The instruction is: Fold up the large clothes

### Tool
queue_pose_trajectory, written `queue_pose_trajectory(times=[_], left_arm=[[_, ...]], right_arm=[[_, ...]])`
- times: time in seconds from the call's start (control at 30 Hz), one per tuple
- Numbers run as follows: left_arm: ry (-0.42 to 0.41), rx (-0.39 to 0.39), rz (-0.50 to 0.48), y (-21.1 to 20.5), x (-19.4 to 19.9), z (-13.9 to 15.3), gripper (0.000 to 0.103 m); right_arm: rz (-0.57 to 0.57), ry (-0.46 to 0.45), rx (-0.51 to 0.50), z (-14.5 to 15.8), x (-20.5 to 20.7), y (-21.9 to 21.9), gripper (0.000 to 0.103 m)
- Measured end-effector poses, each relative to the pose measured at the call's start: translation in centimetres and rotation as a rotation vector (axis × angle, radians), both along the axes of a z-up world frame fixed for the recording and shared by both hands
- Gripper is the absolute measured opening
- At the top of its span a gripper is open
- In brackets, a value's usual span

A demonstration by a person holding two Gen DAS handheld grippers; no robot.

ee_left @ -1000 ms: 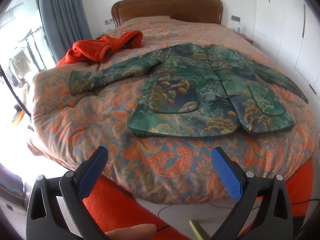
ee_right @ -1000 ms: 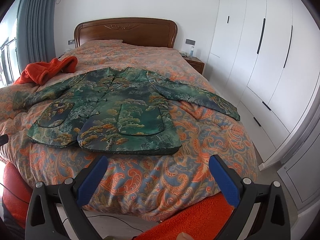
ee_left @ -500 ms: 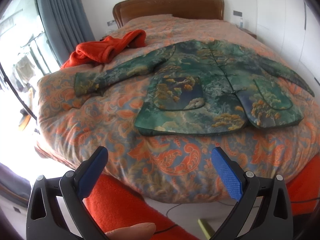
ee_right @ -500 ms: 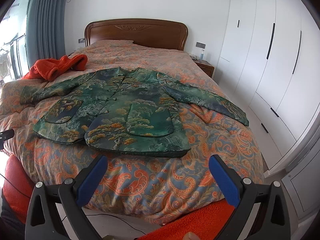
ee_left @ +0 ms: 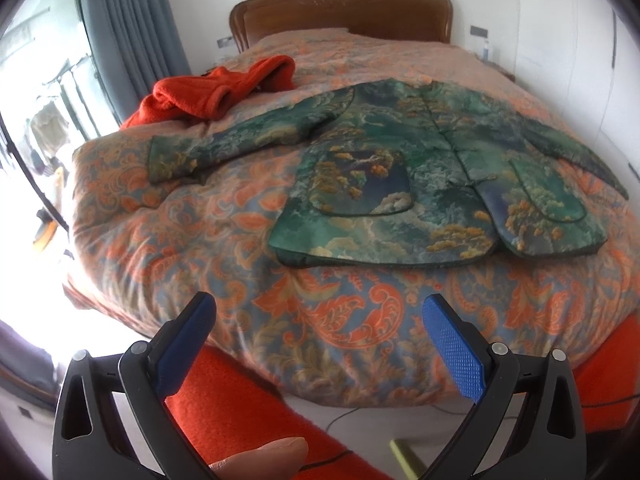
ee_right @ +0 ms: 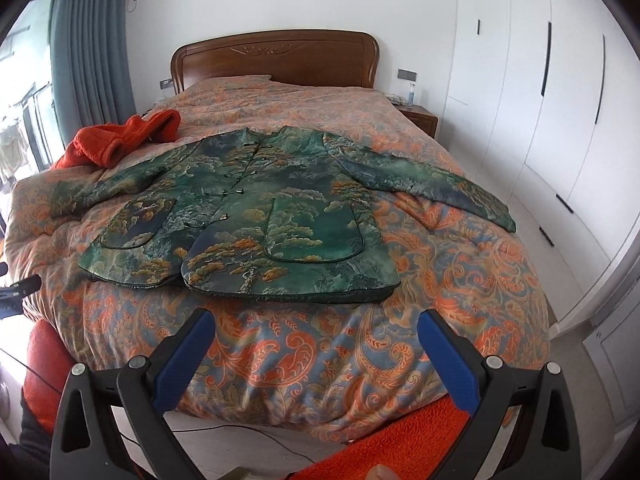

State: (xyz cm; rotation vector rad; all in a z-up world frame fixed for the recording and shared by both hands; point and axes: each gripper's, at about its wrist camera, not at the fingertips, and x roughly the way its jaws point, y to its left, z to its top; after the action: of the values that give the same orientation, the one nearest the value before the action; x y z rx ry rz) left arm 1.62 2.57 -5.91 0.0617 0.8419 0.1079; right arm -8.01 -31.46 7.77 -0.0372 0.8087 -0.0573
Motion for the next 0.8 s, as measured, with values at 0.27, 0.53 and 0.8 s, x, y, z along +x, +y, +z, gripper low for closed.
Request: queue_pose_trajectory(times=[0.27,0.53,0.8], left_arm=[[-0.110,-0.009,-0.080,-1.7,-0.4,1.3,0.103],[-0.050,-0.121,-0.101,-1.7,0.5,1.1,0.103],[-0.034,-0.126,-0.073,-1.8,0.9,1.3,0.103]], right_arm=[[0.061,-0.030,-0.028,-0.2,0.6,0.6,0.103],[0.044,-0.028,0.037,-1.5,2.5,-2.2,0.103],[-0.167,-0.098,0.129,-3.7,9.7,-14.9,0.103]])
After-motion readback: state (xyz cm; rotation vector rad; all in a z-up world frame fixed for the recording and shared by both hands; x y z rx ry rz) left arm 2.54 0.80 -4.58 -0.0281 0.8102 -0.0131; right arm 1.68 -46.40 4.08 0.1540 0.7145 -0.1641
